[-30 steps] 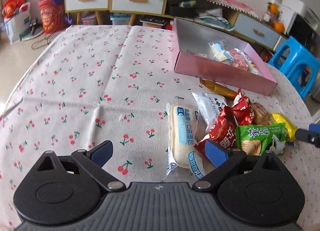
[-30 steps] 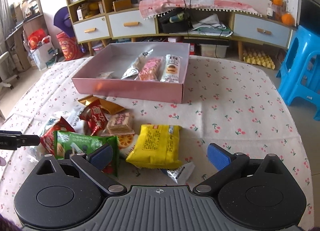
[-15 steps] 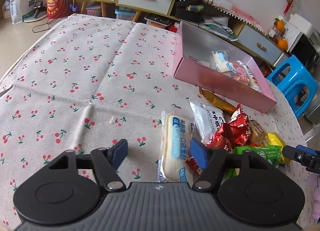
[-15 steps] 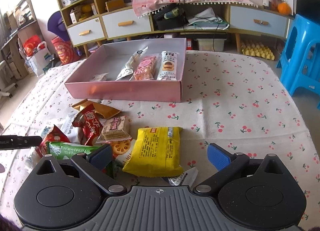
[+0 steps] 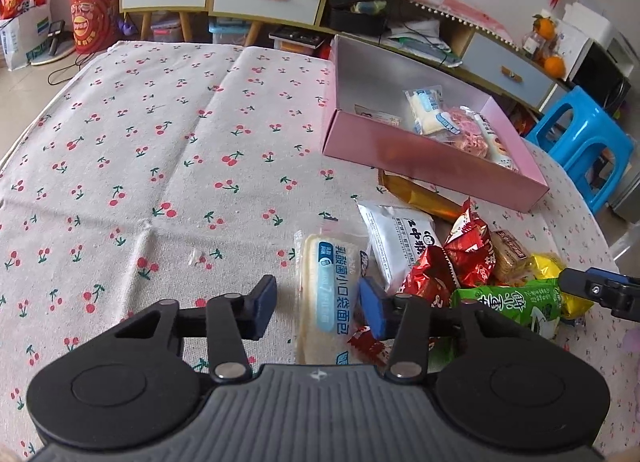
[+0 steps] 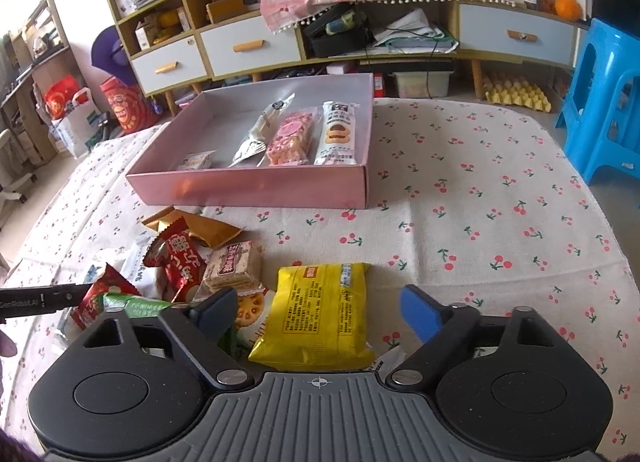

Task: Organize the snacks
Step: 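Grasp the second cream bread roll with the left tool while the right tool grasps the yellow chip bag, then lift both held snacks toward the pink box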

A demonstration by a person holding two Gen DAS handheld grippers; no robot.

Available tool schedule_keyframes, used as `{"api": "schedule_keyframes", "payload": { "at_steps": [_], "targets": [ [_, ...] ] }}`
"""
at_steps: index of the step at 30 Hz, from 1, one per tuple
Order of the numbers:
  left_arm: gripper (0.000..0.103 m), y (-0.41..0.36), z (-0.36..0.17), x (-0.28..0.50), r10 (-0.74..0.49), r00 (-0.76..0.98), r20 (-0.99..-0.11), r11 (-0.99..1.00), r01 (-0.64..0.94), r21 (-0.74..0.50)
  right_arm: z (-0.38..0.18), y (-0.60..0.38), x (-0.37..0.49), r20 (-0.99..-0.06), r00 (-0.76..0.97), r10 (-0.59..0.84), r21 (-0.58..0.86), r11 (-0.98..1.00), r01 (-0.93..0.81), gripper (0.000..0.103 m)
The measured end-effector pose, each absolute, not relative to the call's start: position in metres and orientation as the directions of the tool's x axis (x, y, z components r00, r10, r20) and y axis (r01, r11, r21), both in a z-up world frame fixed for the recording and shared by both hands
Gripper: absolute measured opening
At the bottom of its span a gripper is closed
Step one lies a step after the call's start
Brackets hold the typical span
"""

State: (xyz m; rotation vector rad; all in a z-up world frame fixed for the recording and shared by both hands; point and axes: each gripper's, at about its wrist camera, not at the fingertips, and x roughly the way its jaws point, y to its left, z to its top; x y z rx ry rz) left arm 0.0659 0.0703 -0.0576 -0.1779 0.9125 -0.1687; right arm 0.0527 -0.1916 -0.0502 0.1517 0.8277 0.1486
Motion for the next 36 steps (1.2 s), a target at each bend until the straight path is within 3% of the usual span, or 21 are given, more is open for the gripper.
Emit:
{"api": "schedule_keyframes", "payload": {
  "at_steps": [5, 11, 25, 36],
  "targets": [
    [0.035, 0.066, -0.057, 0.068, -0.228, 0.591, -0.774, 0.972, 0.097, -0.212, -0.05, -0.189, 0.055, -0.72, 0.658, 0.221, 0.208, 0.973, -0.1, 0.067],
    [0.034, 0.067, -0.057, 0.071, -0.244, 0.572, -0.783, 0.968, 0.097, -0.231, -0.051, -0.188, 0.056, -0.728, 0.647, 0.228, 0.208, 0.972, -0.108, 0.055],
    [0.027, 0.07, -0.055, 0.078, -0.265, 0.531, -0.805, 0.963, 0.111, -0.244, -0.053, -0.19, 0.061, -0.745, 0.624, 0.236, 0.211, 0.971, -0.116, 0.054],
    [0.02, 0.073, -0.049, 0.079, -0.269, 0.531, -0.804, 0.96, 0.084, -0.266, -0.047, -0.193, 0.064, -0.75, 0.614, 0.244, 0.233, 0.967, -0.1, 0.046]
  ]
}}
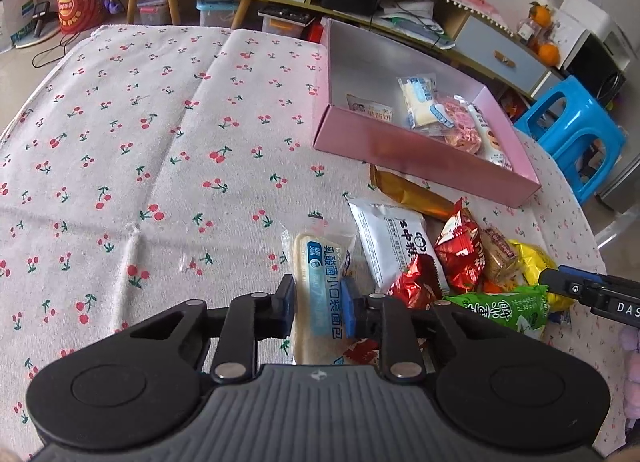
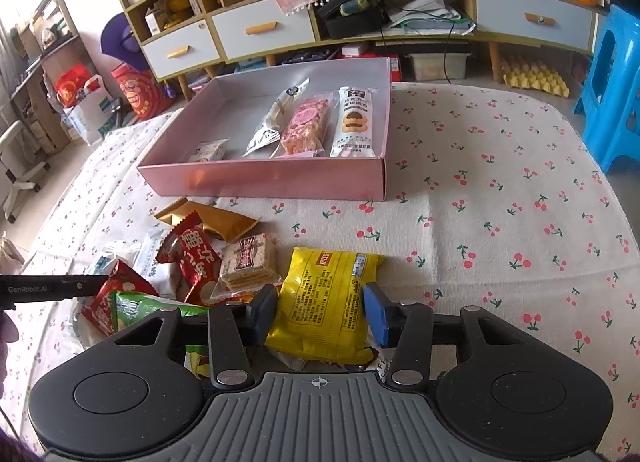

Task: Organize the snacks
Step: 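Lift both held snacks toward the pink box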

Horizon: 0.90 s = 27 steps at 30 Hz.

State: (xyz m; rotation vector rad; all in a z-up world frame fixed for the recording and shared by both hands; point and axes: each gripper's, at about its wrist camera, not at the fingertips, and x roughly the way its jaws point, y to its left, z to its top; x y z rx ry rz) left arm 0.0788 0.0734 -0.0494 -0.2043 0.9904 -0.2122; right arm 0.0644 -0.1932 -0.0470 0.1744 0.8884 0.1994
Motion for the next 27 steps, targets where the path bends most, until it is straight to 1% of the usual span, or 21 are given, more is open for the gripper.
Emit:
{"api": "schedule_keyframes", "payload": {
  "at_steps": [6, 13, 20, 27],
  "targets": [
    [0.018, 0.077, -0.044, 0.081, -0.268, 0.542, -0.796, 0.959, 0.07, -0.275, -0.041, -0.197, 0.066, -0.742, 0.618, 0.26, 0.263, 0.961, -0.088, 0.045],
    [0.018, 0.079, -0.032, 0.086, -0.276, 0.57, -0.774, 0.953, 0.056, -0.299, -0.025, -0.201, 0.07, -0.71, 0.642, 0.288, 0.315, 0.946, -0.077, 0.045],
    [0.018, 0.077, -0.012, 0.096, -0.285, 0.613, -0.737, 0.943, 0.04, -0.331, -0.004, -0.193, 0.084, -0.666, 0.672, 0.322, 0.387, 0.92, -0.058, 0.045],
    [0.018, 0.071, 0.003, 0.105, -0.293, 0.644, -0.707, 0.931, 0.022, -0.365, 0.01, -0.175, 0.109, -0.647, 0.676, 0.353, 0.413, 0.907, -0.079, 0.045]
  ]
}}
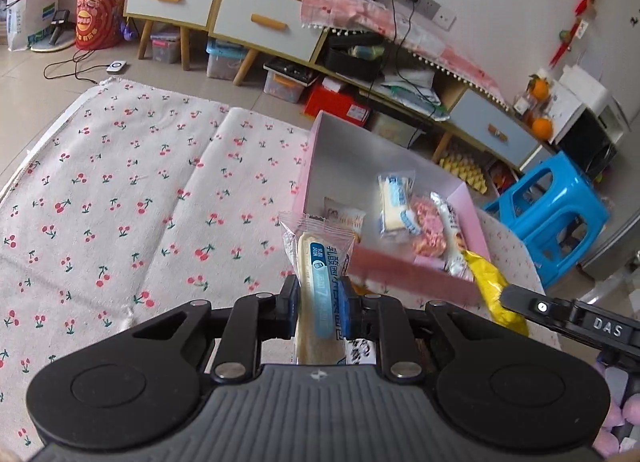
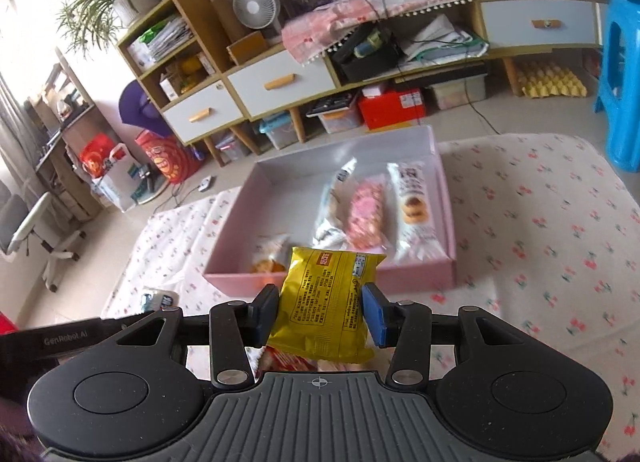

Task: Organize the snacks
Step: 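Lift both held snacks toward the pink box, then lower the bread roll and chip bag into the box and open both tools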

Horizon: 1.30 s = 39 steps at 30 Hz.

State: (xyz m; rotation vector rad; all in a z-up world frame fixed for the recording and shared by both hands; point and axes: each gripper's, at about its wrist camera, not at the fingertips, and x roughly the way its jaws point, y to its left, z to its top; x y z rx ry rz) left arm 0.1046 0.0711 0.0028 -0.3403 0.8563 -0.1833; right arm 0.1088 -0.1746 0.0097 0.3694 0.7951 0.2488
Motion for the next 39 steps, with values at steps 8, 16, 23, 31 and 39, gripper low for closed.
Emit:
{"api": "schedule_keyframes", "payload": {
  "at_steps": [8, 16, 23, 31, 39],
  "targets": [
    [0.018, 0.05, 0.01, 0.145, -0.301, 0.662, -0.687, 0.941, 0.086, -0.329, 0.006, -0.17, 0.162, -0.621, 0.657, 0.427, 0.45, 0.881, -0.147, 0.045],
    [0.018, 0.027, -0.003, 0.198, -0.281, 0.67, -0.687, 0.956, 0.133, -0.261, -0.018, -0.168, 0.195, -0.6, 0.649, 0.468, 0.388, 0.88, -0.275, 0.045],
    [0.018, 0.015, -0.023, 0.232, -0.261, 0.681, -0.684, 0.964, 0.14, -0.228, -0.036, -0.149, 0.197, -0.622, 0.627, 0.469, 0.235, 0.876, -0.422, 0.045],
    [0.018, 0.004, -0.038, 0.254, -0.273, 0.663, -0.697, 0.961, 0.15, -0.234, -0.044, -0.155, 0.202, -0.615, 0.623, 0.484, 0.219, 0.863, -0.455, 0.045],
    [0.019, 0.006, -0.046, 0.26, -0.276, 0.639, -0.717, 0.959, 0.139, -0.246, -0.045, -0.153, 0.206, -0.616, 0.619, 0.487, 0.218, 0.86, -0.461, 0.045]
  ]
}}
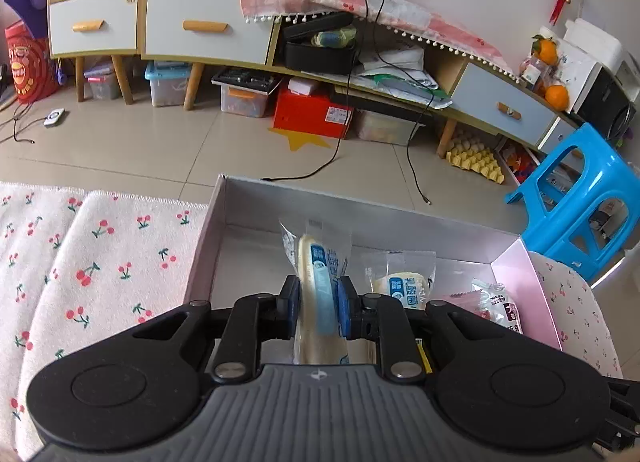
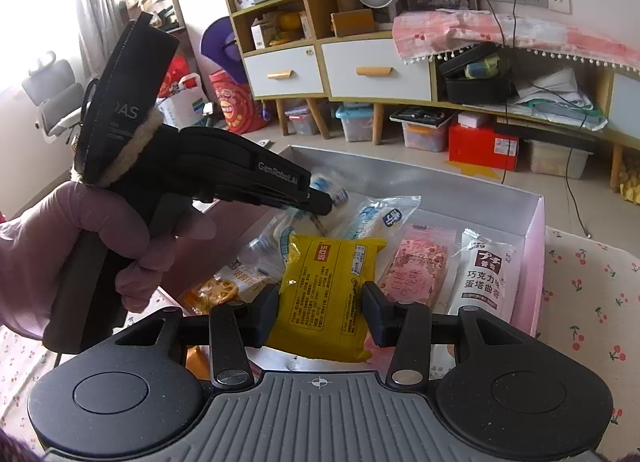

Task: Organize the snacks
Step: 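Lower the bread roll and chip bag into the box and open both tools, then withdraw both open tools from the box back over the snack pile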

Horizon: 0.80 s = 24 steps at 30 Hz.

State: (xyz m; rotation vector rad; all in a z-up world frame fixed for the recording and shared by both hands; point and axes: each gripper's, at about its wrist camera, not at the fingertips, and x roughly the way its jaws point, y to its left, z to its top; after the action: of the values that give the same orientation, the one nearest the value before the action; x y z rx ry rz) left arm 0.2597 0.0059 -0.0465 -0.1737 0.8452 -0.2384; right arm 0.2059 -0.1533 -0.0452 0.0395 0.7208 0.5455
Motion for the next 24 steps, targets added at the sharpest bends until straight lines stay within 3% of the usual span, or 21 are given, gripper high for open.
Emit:
{"api": "schedule_keyframes", "payload": {
  "at_steps": [5, 8, 12, 15, 24],
  "targets": [
    [0.027, 0.003, -0.043, 0.258, -0.265, 0.65, -0.713, 0.964, 0.15, -0.222, -0.042, -0.154, 0.206, -0.616, 0.616, 0.49, 0.239, 0.862, -0.447, 0.049],
    [0.043, 0.002, -0.038, 0.255, -0.257, 0.651, -0.714, 0.966, 0.145, -0.215, -0.036, -0.157, 0.206, -0.609, 0.619, 0.497, 0.268, 0.863, -0.429, 0.064],
    [0.058, 0.005, -0.029, 0.245, -0.26, 0.65, -0.715, 0.965, 0.143, -0.221, -0.019, -0.16, 0.202, -0.615, 0.615, 0.493, 0.286, 0.867, -0.408, 0.066],
    [0.068, 0.005, -0.022, 0.235, -0.255, 0.65, -0.716, 0.967, 0.153, -0.206, -0.003, -0.16, 0.192, -0.621, 0.617, 0.484, 0.274, 0.871, -0.407, 0.074],
    [0.083, 0.013, -0.001, 0.195, -0.257, 0.642, -0.722, 0.966, 0.152, -0.209, 0.027, -0.161, 0.151, -0.641, 0.635, 0.431, 0.246, 0.899, -0.361, 0.085]
  ]
}}
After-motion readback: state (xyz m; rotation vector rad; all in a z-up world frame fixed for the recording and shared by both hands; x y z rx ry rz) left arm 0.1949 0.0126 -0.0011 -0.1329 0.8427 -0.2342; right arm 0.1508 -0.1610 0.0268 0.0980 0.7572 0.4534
